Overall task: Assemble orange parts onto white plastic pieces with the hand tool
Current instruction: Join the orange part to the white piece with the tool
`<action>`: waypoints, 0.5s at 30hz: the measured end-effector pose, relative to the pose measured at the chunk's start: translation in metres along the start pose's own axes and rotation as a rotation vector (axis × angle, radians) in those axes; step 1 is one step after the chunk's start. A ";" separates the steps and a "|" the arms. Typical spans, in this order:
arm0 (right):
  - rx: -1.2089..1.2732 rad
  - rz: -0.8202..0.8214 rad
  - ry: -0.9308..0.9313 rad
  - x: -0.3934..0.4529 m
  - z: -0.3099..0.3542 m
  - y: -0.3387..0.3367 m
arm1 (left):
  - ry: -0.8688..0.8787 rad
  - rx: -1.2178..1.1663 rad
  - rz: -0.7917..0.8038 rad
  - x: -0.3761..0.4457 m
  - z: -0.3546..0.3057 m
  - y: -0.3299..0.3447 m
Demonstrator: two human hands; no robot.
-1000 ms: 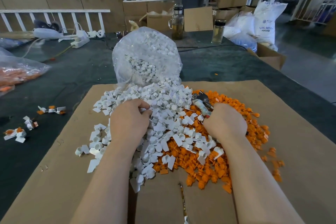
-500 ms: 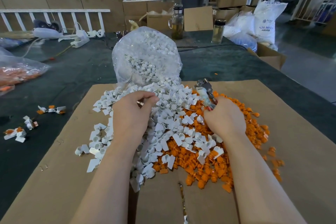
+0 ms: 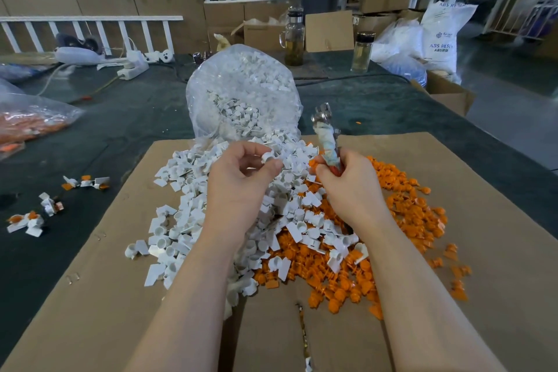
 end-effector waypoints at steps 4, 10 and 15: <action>0.082 -0.002 -0.057 -0.005 0.010 0.001 | -0.004 -0.062 0.005 -0.002 -0.002 0.001; 0.244 0.042 -0.174 -0.013 0.021 0.004 | -0.067 -0.105 -0.032 -0.004 -0.003 0.004; 0.256 0.003 -0.213 -0.016 0.024 0.010 | -0.128 -0.128 -0.055 -0.004 -0.004 0.008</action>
Point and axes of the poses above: each hand's wrist, its own x-axis towards the middle knuckle, its own y-axis out of the palm, z = x × y, the point moved 3 cm from there along x, towards the middle knuckle, and after that the axes turned 5 degrees about y, right-handed, at the moved point
